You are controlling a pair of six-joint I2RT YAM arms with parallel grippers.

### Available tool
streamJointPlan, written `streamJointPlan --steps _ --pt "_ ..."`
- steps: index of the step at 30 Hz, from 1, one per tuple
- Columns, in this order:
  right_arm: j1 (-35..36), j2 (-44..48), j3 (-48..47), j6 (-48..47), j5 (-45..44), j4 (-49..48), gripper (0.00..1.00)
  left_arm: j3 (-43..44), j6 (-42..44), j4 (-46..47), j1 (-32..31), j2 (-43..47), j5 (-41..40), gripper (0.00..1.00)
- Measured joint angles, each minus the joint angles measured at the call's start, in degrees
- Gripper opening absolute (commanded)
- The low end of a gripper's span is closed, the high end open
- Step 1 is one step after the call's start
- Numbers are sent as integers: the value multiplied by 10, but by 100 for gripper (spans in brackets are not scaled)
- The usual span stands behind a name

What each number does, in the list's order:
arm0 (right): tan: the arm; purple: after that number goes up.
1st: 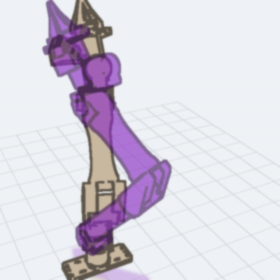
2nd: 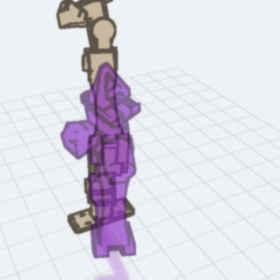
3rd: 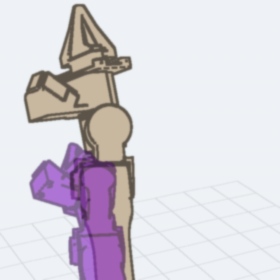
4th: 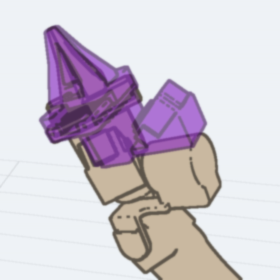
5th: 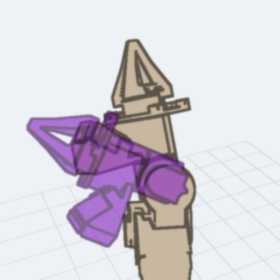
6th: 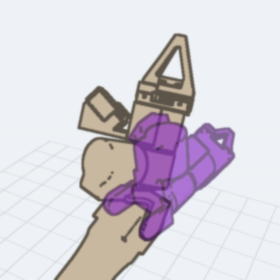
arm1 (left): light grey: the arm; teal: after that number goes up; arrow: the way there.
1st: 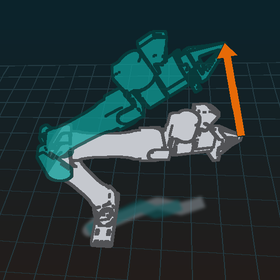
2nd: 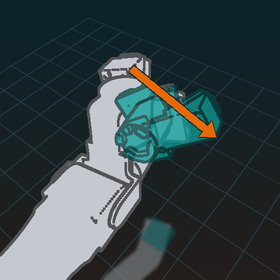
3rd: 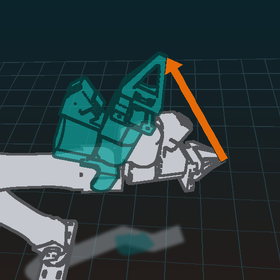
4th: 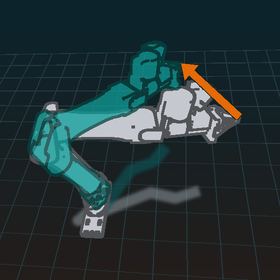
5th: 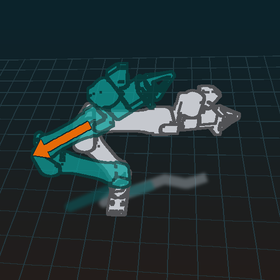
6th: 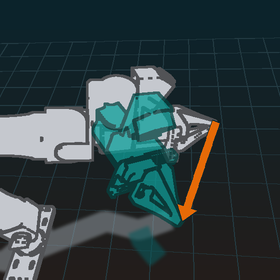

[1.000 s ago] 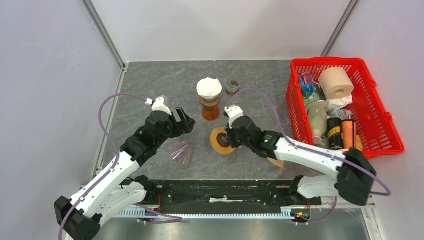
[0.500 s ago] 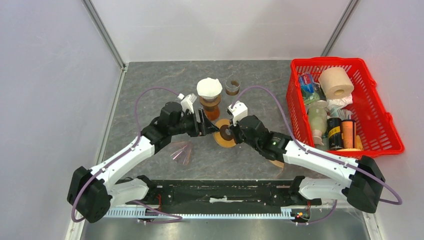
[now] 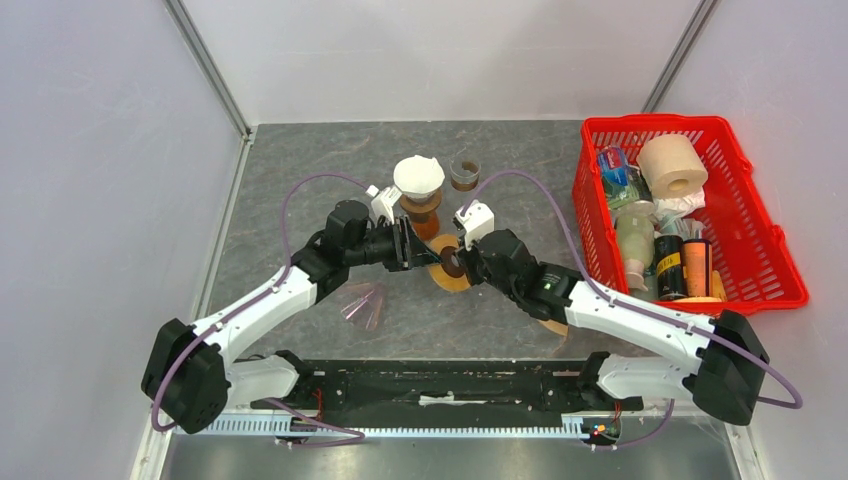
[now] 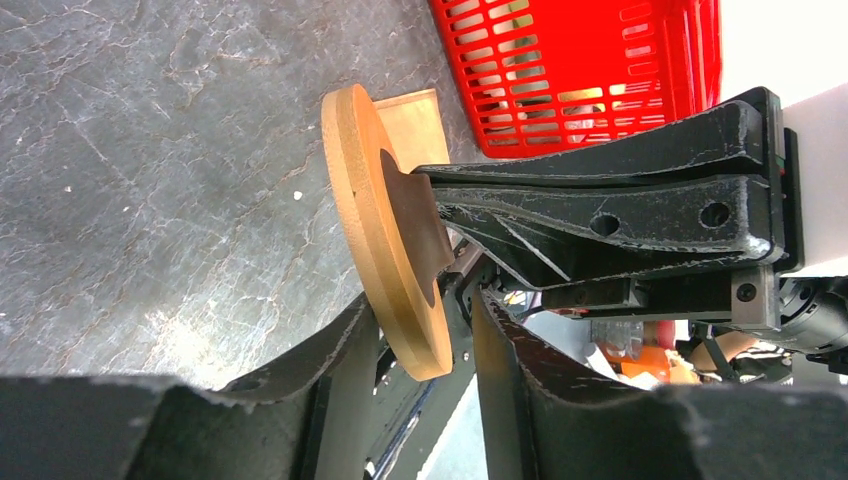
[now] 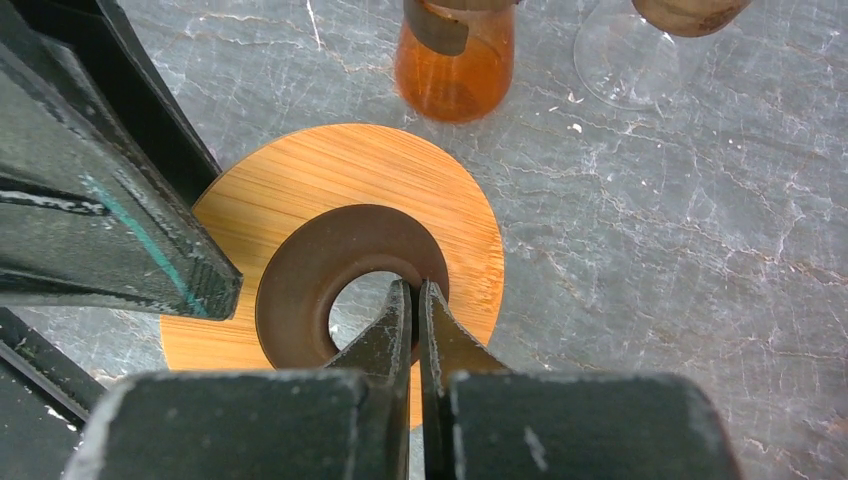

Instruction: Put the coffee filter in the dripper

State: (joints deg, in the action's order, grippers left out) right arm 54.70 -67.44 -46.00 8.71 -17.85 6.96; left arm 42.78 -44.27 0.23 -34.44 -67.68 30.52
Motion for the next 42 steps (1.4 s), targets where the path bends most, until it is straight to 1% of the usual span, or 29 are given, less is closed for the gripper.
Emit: streamJointPlan --steps 3,6,7,8,9,12,13,14,17,18,21,24,27,29,36,38,42 --pt "0 6 0 0 2 -6 0 0 0 2 0 -1 1 30" --pt "0 12 0 0 2 -9 1 0 -2 4 0 -1 1 25" --pt "0 14 0 0 3 -9 3 0 -2 4 0 -1 0 18" --pt "0 16 0 0 3 -9 5 0 -2 4 0 -2 0 8" --pt "0 18 0 0 4 -9 12 0 -2 3 0 -3 -2 2" --pt "-2 23 0 1 7 -7 36 6 3 1 2 -9 -2 2" --pt "-2 24 0 2 9 -7 49 11 9 -2 2 -11 -2 2" --pt "-2 26 0 6 13 -8 65 17 17 -7 1 -12 -2 2" --pt "-6 44 0 14 6 4 94 37 59 -32 0 -13 -3 2" --pt "-9 51 0 18 -3 10 97 47 81 -42 -1 -13 -3 2" --pt "-11 77 0 48 -22 24 97 79 156 -71 -2 -13 -1 2" --pt "-6 119 0 101 -33 46 97 106 264 -79 -4 -10 5 2" --pt "-3 154 -15 144 -35 88 97 110 389 -93 -3 8 38 2" --pt "-6 170 -36 170 -35 125 97 114 498 -130 -4 23 75 2" --pt "-34 208 -82 240 -16 235 97 126 843 -256 -5 45 140 2" --pt "-49 210 -92 260 0 261 97 128 922 -281 -5 46 153 2" --pt "-77 193 -112 300 43 291 97 132 1043 -307 -6 51 166 2"
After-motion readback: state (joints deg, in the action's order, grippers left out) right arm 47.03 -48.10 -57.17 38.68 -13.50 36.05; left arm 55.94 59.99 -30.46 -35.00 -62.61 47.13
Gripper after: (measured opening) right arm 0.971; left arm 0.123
